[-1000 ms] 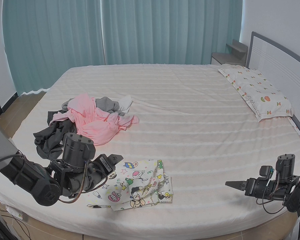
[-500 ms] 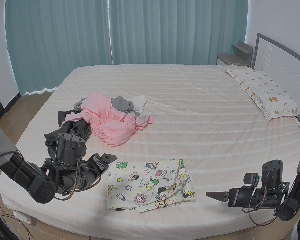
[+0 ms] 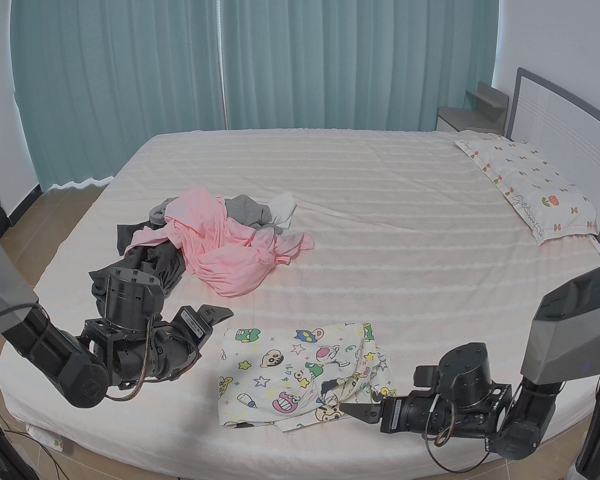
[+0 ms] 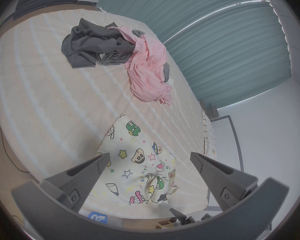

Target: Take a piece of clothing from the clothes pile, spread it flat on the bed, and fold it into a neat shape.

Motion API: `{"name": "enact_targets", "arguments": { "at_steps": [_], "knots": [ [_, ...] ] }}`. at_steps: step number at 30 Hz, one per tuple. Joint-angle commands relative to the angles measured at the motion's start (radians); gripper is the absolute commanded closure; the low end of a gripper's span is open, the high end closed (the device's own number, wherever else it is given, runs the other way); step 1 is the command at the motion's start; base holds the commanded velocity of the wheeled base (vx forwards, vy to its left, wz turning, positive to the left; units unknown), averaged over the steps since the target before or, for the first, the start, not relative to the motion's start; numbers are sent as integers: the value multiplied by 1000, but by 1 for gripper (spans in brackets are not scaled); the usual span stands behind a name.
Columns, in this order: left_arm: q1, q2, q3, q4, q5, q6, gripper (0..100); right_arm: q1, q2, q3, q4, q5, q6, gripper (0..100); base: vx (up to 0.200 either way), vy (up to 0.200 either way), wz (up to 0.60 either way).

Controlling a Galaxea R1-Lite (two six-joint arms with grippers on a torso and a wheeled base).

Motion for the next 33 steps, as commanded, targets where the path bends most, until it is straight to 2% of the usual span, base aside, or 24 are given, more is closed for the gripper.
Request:
{"name": "enact_targets", "arguments": {
  "at_steps": [1,11,19,24,27,28,30,31,33],
  "knots": [
    [1,29,9,-16,2,-1,0,27,91,-80,8,-5,0,0,0,0,0],
    [7,31,6,-17,5,2,0,18,105,-258,215,-5,5,0,0,0,0],
    [11,32,6,-17,5,2,0,20,105,-279,203,-5,71,0,0,0,0],
    [11,36,3,-17,5,4,0,18,112,-304,212,-10,75,0,0,0,0],
    [13,36,3,-17,5,4,0,16,120,-321,220,-25,77,0,0,0,0],
    [13,36,3,-17,5,4,0,18,132,-333,227,-58,75,0,0,0,0],
    [13,36,3,-17,5,4,0,20,139,-344,237,-76,75,0,0,0,0],
    [13,36,3,-17,5,4,0,21,139,-345,238,-78,77,100,0,0,0],
    [13,36,3,-17,7,4,0,21,135,-342,240,-79,77,100,0,0,0]
  ]
}}
